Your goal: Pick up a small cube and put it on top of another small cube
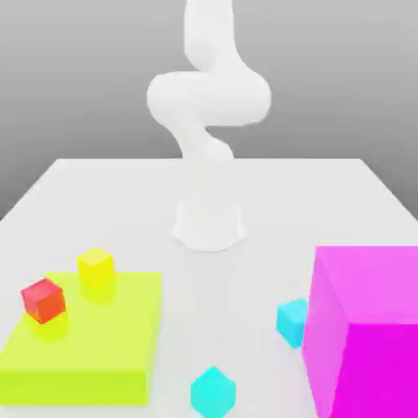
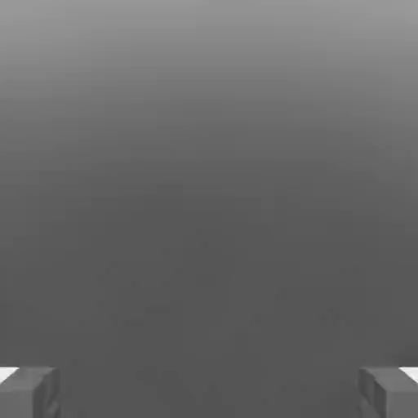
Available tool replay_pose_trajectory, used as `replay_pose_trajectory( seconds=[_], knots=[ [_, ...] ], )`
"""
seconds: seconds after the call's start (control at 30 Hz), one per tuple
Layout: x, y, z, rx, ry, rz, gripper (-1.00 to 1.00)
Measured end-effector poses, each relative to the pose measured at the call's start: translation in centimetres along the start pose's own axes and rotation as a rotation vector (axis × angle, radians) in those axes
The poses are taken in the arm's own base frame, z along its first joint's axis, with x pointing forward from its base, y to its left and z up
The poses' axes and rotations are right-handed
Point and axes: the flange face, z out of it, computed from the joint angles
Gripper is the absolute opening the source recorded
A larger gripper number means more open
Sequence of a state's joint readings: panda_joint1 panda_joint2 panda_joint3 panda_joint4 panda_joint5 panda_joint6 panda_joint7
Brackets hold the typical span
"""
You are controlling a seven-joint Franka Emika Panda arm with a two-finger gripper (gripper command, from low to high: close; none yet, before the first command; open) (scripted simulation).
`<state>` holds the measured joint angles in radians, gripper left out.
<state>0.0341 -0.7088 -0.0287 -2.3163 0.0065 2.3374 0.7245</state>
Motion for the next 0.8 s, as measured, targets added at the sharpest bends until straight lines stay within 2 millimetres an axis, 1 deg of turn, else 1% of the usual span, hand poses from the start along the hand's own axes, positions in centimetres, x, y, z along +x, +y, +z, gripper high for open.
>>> replay_pose_trajectory(
  seconds=[0.07,0.17,0.33,0.47,0.57,0.7,0.8],
  knots=[
    [-0.1,0.3,4.3,-0.024,-0.058,-0.057,0.00],
    [-0.9,1.0,10.2,-0.057,-0.139,-0.137,0.00],
    [-3.4,2.9,19.6,-0.109,-0.270,-0.270,0.00],
    [-6.3,5.3,26.4,-0.150,-0.374,-0.377,0.00],
    [-9.0,7.6,31.0,-0.180,-0.451,-0.458,0.00],
    [-13.0,11.1,36.4,-0.222,-0.553,-0.569,0.00],
    [-16.0,14.4,39.7,-0.255,-0.628,-0.651,0.00]
  ],
)
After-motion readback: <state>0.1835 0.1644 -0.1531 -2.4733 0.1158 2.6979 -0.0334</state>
